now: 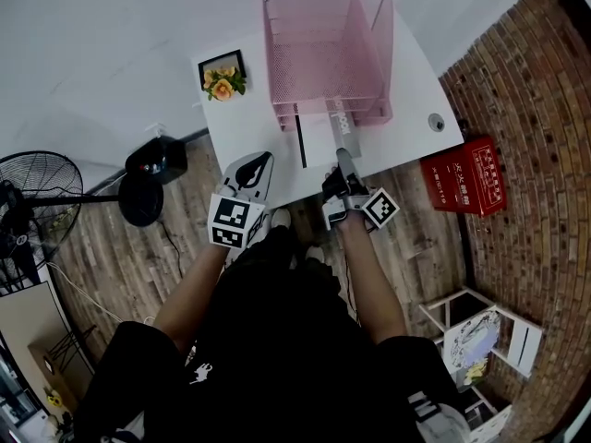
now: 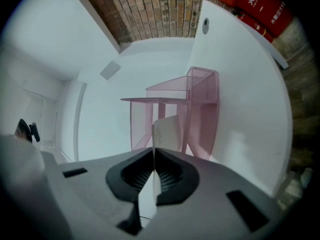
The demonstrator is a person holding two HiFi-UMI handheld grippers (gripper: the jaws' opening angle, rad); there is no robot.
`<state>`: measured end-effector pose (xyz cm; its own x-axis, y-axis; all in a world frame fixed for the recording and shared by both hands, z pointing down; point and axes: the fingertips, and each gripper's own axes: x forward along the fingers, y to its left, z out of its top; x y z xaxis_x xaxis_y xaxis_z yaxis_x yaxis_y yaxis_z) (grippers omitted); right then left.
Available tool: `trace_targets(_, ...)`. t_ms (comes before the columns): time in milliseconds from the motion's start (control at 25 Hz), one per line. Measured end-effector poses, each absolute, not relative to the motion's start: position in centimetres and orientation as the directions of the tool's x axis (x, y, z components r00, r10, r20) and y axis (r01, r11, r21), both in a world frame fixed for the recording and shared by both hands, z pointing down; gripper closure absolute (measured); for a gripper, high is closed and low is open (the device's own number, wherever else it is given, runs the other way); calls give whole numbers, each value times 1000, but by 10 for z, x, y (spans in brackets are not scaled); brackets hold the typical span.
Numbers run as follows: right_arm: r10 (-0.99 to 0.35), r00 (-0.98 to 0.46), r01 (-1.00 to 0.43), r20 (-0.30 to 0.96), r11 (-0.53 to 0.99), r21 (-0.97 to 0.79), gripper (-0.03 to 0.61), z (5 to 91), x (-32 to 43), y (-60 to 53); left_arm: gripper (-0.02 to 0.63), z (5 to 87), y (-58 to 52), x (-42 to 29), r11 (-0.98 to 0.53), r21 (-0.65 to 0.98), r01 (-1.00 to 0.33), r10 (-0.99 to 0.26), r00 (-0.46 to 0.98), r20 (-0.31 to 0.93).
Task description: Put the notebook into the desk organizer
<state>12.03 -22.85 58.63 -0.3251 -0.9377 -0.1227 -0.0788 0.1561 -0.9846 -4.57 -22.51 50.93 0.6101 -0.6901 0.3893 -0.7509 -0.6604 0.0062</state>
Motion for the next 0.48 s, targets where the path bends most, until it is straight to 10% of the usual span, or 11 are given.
trace_targets(480, -960, -280, -86, 17, 7, -996, 566, 630, 120, -240, 612, 527, -232, -53, -650, 18, -760, -685, 597, 417)
